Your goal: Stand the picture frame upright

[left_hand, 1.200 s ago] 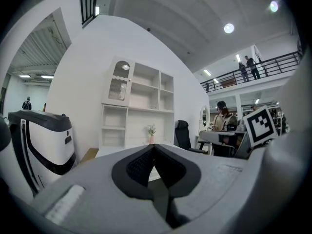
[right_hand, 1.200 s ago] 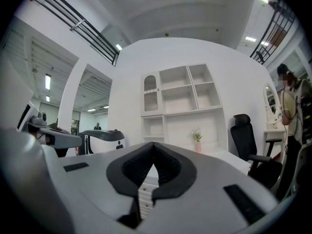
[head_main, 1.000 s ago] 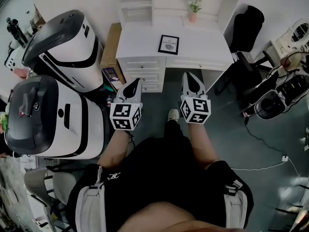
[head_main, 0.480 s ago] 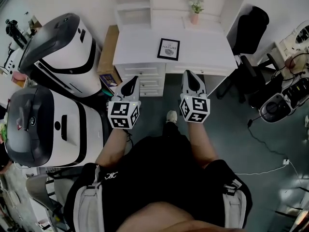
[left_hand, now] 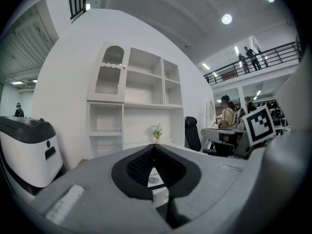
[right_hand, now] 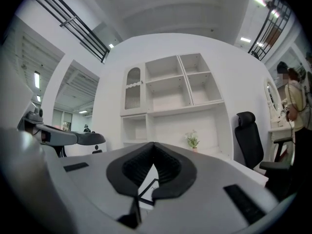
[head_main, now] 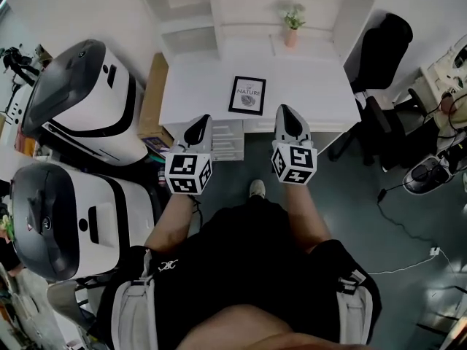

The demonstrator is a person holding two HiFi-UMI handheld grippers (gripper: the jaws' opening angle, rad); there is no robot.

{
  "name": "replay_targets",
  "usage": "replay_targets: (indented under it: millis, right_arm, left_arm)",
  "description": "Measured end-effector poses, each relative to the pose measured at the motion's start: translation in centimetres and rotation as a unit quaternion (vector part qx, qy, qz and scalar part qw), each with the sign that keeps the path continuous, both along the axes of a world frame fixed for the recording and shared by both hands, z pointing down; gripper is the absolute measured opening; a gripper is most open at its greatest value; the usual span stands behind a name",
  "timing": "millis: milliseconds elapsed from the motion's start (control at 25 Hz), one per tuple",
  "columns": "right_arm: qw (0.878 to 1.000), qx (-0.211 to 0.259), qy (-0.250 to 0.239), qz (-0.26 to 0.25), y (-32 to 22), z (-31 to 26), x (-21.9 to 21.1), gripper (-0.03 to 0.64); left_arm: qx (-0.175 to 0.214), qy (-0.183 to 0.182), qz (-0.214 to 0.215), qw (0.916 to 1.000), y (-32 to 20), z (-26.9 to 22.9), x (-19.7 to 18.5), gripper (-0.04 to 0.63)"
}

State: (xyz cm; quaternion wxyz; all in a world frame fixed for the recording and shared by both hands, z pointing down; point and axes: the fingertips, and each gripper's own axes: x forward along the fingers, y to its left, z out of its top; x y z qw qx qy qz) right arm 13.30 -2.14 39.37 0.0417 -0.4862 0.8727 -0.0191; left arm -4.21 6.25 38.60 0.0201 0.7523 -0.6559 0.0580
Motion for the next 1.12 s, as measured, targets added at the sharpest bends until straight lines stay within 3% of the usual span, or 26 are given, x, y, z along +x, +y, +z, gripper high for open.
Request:
replay_targets:
  millis: [480,760,1120]
  right_arm:
    - [0.999,0.004,0.008,-0.038,-15.7,-1.6,-1.8,0.002]
    - [0.998,-0.007,0.011,-0.063,-21.6,-1.0,-3.5,0.002]
    - [0.998,-0.041,0.014,-0.045,-25.6,1.2,-4.6,0.002]
  left_arm:
    - [-0.001,0.005,-0.038,0.9992,-15.6,-1.5,-1.1,0.015]
    - [-0.009,0.009,-0.059,0.9982,-21.4,-1.1,-2.4,0.015]
    - [-0.026,0.003,-0.024,0.9994,-26.8,0.1,-4.1,0.015]
